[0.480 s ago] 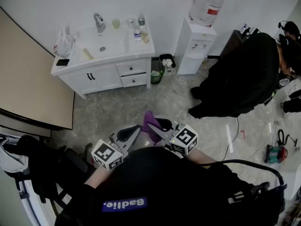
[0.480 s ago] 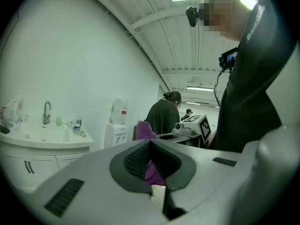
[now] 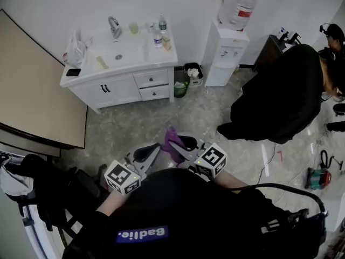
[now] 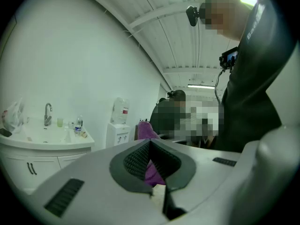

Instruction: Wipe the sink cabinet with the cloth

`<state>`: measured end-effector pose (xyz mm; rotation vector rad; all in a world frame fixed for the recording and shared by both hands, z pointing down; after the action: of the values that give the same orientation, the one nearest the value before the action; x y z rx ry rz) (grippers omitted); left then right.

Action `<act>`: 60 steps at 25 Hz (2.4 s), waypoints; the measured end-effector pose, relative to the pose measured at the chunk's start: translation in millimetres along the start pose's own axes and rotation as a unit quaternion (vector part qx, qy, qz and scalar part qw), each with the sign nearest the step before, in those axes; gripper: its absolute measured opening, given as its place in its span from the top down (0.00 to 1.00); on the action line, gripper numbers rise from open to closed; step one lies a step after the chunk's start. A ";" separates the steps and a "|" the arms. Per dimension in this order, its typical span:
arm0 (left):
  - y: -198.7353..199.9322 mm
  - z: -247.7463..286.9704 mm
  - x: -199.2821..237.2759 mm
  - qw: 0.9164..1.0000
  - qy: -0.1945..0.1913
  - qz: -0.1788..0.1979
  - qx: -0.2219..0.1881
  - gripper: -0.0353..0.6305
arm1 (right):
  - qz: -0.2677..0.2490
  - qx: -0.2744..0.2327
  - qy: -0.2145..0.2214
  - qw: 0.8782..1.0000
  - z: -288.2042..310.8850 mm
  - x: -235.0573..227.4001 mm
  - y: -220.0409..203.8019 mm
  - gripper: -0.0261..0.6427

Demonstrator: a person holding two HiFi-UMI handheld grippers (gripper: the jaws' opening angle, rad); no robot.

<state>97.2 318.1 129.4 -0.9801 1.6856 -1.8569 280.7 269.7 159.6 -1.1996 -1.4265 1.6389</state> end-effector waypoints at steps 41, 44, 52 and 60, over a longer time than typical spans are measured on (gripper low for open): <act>21.7 12.5 320.1 1.000 -0.018 -0.018 -0.004 0.96 | 0.000 0.074 -0.085 0.994 258.1 -158.2 -15.7 0.85; 15.9 5.3 357.9 1.000 -0.022 -0.021 -0.004 0.96 | -0.022 0.094 -0.081 0.992 294.4 -162.5 -20.5 0.85; -12.3 12.0 403.8 0.999 -0.012 -0.031 -0.005 0.96 | -0.039 0.115 -0.070 0.990 343.9 -193.1 -49.6 0.85; -71.9 44.9 441.9 1.000 0.016 -0.019 -0.008 0.96 | -0.093 0.139 -0.080 0.983 366.5 -266.3 -113.7 0.85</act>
<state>-146.4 -24.2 290.7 -0.9996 1.7145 -1.8958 30.8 -88.4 325.4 -0.7691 -1.3064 1.7628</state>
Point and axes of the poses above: the fingertips, and each gripper's own axes: z forward along the fingers, x to its left, y out of its top, the point moved 9 cm from there along -z, backward along the fingers, and after that the axes turned 9 degrees about -x, right-handed, at the moved point
